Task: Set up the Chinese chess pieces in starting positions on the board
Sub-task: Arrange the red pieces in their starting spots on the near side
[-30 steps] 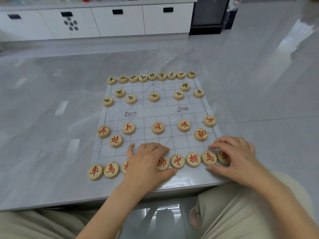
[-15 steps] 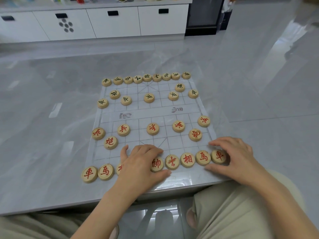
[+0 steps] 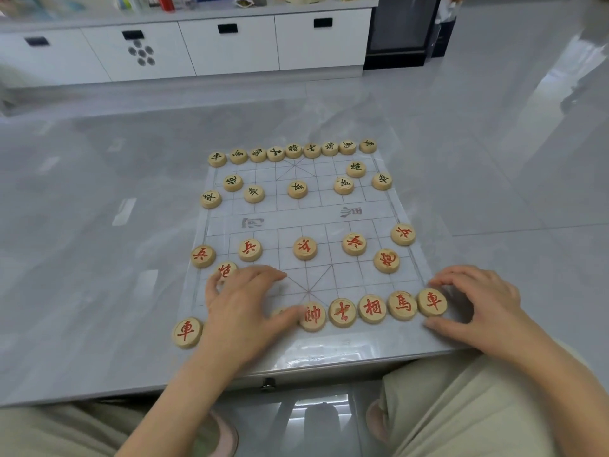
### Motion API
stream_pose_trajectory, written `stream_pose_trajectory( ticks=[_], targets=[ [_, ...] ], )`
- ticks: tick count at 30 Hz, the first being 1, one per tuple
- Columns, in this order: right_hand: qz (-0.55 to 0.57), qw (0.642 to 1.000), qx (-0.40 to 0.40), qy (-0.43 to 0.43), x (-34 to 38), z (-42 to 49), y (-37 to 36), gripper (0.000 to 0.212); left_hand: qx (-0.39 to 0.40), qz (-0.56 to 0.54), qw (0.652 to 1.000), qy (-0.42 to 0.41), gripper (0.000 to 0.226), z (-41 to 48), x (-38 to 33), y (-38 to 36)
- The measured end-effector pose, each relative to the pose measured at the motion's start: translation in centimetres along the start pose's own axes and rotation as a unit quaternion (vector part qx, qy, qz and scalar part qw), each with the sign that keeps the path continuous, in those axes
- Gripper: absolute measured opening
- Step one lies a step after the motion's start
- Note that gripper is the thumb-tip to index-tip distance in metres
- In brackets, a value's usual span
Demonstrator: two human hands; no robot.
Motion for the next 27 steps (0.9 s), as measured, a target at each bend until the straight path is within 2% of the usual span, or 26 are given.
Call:
stream_pose_trajectory(
  ticks=[3,8,13,19,22,24,27],
  targets=[
    [0.037,0.999,-0.026,-0.025,0.1,0.5,1.0,0.081,-0.083,-0.013,0.996,0.034,0.051,2.2,3.2,3.3],
    [0.051,0.998,-0.02,0.022,5.9,2.4,-0.3,0.077,-0.151,-0.054,0.98,0.119,0.036,5.6,11.6,5.5],
    [0.067,0.99,0.04,0.122,15.4,3.6,-5.3,0.072,-0.121,0.013,0.978,0.171,0.031,8.0,18.6,3.8],
    [0.063,0.98,0.047,0.182,22.8,6.4,-9.0,0.074,-0.109,0.125,0.977,0.135,0.033,8.4,19.0,2.3],
    [0.059,0.975,0.045,0.212,25.5,7.3,-10.4,0.061,-0.114,0.13,0.977,0.129,0.035,8.3,19.0,2.3],
    [0.045,0.976,0.027,0.21,26.1,8.3,-10.5,0.055,-0.122,0.132,0.976,0.125,0.035,8.3,18.8,2.4],
    [-0.021,0.983,0.056,0.175,24.8,9.9,-11.2,0.062,-0.126,0.131,0.976,0.118,0.034,8.3,18.7,2.3]
  ],
)
Point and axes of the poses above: each hand's wrist, its own z-axis towards the middle knuckle, its own y-axis out of the back of the hand, x = y × z, the point moved 10 cm from there along z, towards the middle knuckle, and after that the axes turned 15 degrees about -x, right-handed, at the moved point
